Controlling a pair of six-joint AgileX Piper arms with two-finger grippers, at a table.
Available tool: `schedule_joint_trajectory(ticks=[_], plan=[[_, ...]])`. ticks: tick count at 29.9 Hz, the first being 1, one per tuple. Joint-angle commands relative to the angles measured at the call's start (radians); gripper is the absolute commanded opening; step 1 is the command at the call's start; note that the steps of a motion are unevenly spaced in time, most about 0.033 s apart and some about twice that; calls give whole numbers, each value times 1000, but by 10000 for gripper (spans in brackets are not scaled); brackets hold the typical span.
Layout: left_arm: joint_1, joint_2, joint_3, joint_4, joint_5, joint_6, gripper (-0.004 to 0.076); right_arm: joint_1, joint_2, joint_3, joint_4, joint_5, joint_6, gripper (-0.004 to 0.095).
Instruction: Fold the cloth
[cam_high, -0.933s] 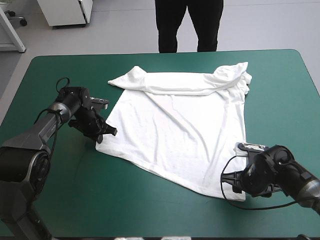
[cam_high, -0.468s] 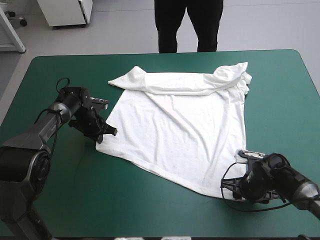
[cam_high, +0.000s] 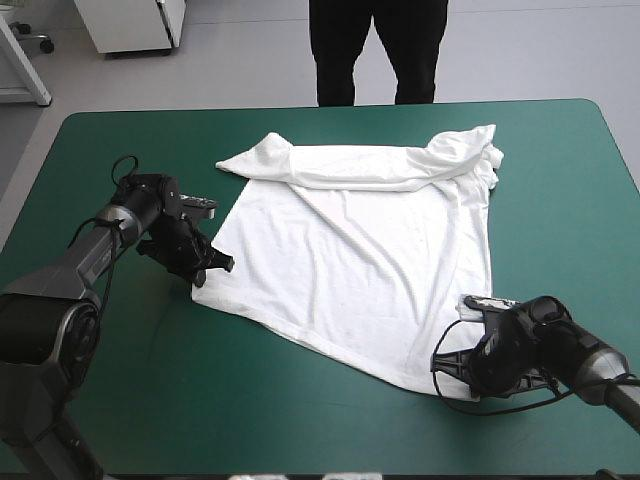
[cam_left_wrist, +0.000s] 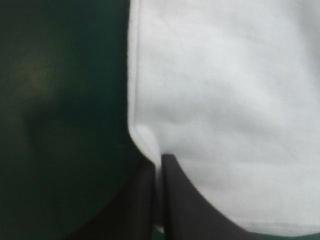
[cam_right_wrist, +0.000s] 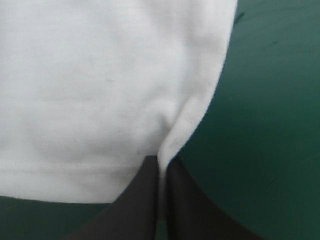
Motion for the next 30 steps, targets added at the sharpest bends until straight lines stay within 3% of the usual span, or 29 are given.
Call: schedule_joint_trajectory(ticks=[1,11,15,21,30], plan=[[-3,-69,4,-84,15,-1,-9,1,-11,-49,10,-80,-13,-17],[-3,-435,-44,-93,5,-35,-9,1,-94,-494,-296,38,-31,-17],[-3,-552,-99,-94,-68,-35,-9,1,-92,-670,-394,14,-107,-17],[-3,-654,-207,-105,-271,-29,-9,1,-92,-869,-542,-118,-158,-17],[-3,-663,-377,-176,-617,85,-9,1,-90,-1026,-777,-442,-160,-17]])
